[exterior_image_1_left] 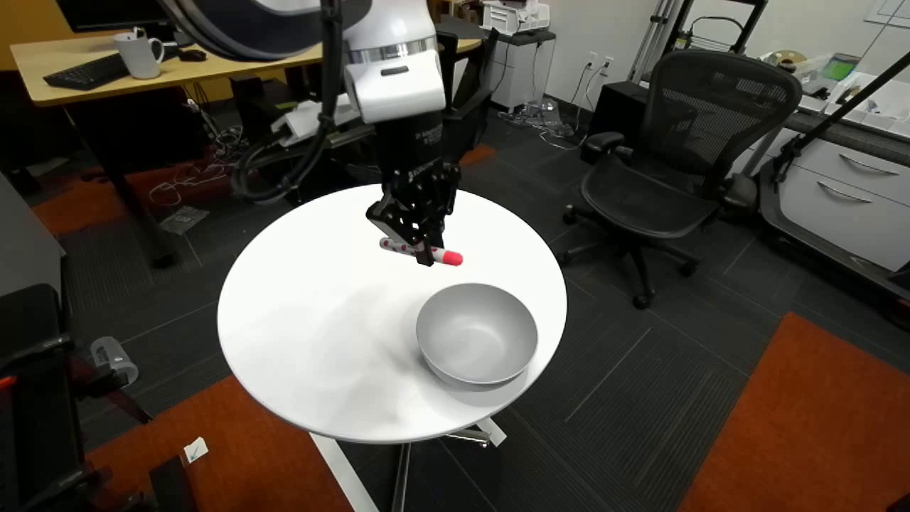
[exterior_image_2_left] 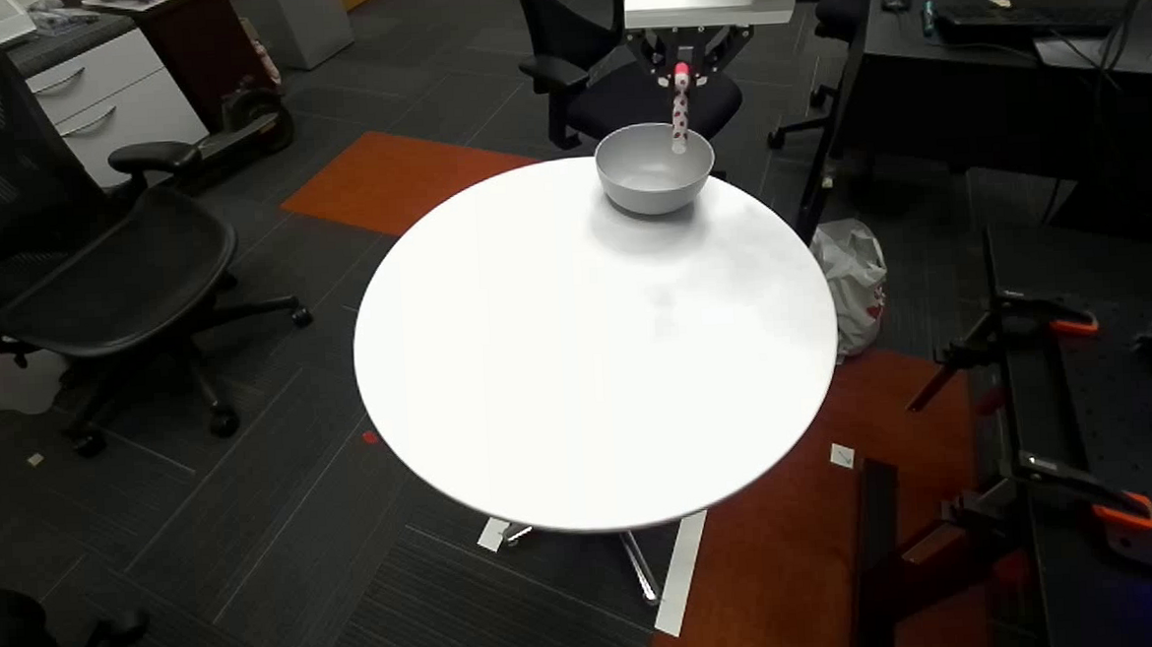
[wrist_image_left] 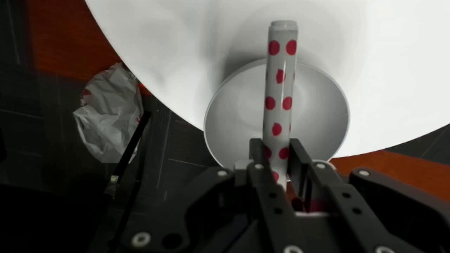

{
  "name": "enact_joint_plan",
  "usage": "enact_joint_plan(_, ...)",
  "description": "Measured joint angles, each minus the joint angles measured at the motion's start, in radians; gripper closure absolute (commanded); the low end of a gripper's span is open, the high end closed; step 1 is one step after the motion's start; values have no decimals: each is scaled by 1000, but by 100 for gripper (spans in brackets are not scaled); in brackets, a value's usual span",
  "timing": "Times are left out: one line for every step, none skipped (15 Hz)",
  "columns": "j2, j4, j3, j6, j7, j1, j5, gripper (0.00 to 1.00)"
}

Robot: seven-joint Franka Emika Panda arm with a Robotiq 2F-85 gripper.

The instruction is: Pick up the marker and put it in the bowl

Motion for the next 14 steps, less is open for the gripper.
enact_joint_plan(31, 36, 0, -37, 20, 0, -12, 95)
enact_joint_plan(65, 74, 0, -71, 31, -1, -15, 95)
enact_joint_plan(96, 108, 0, -100, 32, -2, -15, 95)
enact_joint_plan(129, 143, 0, -127, 32, -4, -15, 95)
enact_joint_plan(161, 176, 0, -147, 32, -6, -15, 95)
enact_joint_plan(191, 207, 0, -162, 32, -9, -15, 95)
enact_joint_plan(219, 236, 0, -167, 32, -12, -15, 95)
enact_joint_plan(244, 261, -2, -167, 37, -15, -15, 95)
enact_joint_plan(266, 284, -5, -167, 50, -17, -15, 95)
enact_joint_plan(285, 304, -10, -167, 59, -18, -15, 95)
enact_joint_plan(303, 324, -16, -167, 72, -18, -15, 95)
enact_joint_plan(318, 341, -21, -167, 81, -19, -15, 95)
enact_joint_plan(332, 357, -26, -167, 93, -21, -15, 95)
enact_joint_plan(344, 371, -27, -167, 101, -25, -14, 66)
